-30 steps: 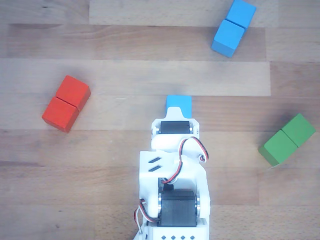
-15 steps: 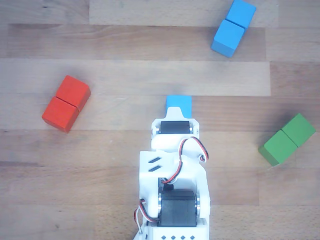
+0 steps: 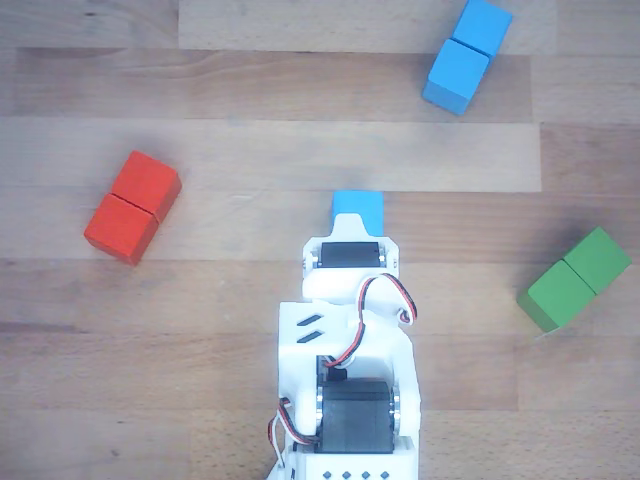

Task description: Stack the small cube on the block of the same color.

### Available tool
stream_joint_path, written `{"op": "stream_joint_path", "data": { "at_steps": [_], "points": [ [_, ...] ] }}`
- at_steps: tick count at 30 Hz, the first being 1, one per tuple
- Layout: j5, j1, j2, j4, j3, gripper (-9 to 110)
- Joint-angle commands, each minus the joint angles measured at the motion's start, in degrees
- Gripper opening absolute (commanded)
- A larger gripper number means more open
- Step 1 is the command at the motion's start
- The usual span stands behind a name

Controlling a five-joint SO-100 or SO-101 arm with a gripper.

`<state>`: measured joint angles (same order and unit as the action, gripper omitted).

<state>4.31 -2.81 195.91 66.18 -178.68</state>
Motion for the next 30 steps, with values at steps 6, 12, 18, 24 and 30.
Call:
{"op": "stream_joint_path", "data": {
  "at_steps": [6,12,18,24,30],
  "points": [
    [0.35,-0.44,1.67,0.09,1.58,6],
    [0.35,-0.44,1.41,0.09,1.93,5],
    [0.44,-0.35,0.97,-0.79,2.46,6],
    [1.23,-0.44,-1.41,0.26,9.23,6],
    [1.23,-0.44,-21.09,0.18,23.99,6]
  ]
}}
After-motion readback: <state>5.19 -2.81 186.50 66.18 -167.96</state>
